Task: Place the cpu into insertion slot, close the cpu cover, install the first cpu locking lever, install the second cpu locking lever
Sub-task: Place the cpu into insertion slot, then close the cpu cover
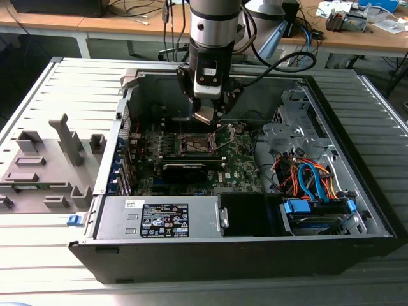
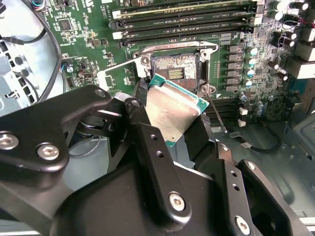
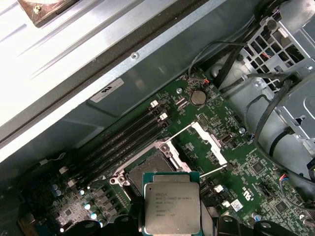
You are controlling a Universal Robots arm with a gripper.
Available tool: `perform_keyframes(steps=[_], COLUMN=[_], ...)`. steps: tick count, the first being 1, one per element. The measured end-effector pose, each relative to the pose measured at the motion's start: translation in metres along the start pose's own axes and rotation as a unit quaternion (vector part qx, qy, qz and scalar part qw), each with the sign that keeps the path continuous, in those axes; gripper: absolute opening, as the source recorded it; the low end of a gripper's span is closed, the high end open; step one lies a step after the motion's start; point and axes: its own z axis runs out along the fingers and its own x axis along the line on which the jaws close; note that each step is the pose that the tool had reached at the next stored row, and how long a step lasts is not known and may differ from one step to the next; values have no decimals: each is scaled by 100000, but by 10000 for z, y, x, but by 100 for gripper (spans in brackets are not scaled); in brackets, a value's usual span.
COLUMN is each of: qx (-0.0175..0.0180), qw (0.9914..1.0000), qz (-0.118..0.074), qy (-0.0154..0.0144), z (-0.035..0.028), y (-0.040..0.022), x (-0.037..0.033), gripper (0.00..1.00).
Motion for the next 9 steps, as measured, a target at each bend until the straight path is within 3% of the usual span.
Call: perform_keyframes(steps=[9], qx=[15], qw=[99999], qz=[419], qy=[-37], z=[1], y=[0], x=[0], gripper=[55])
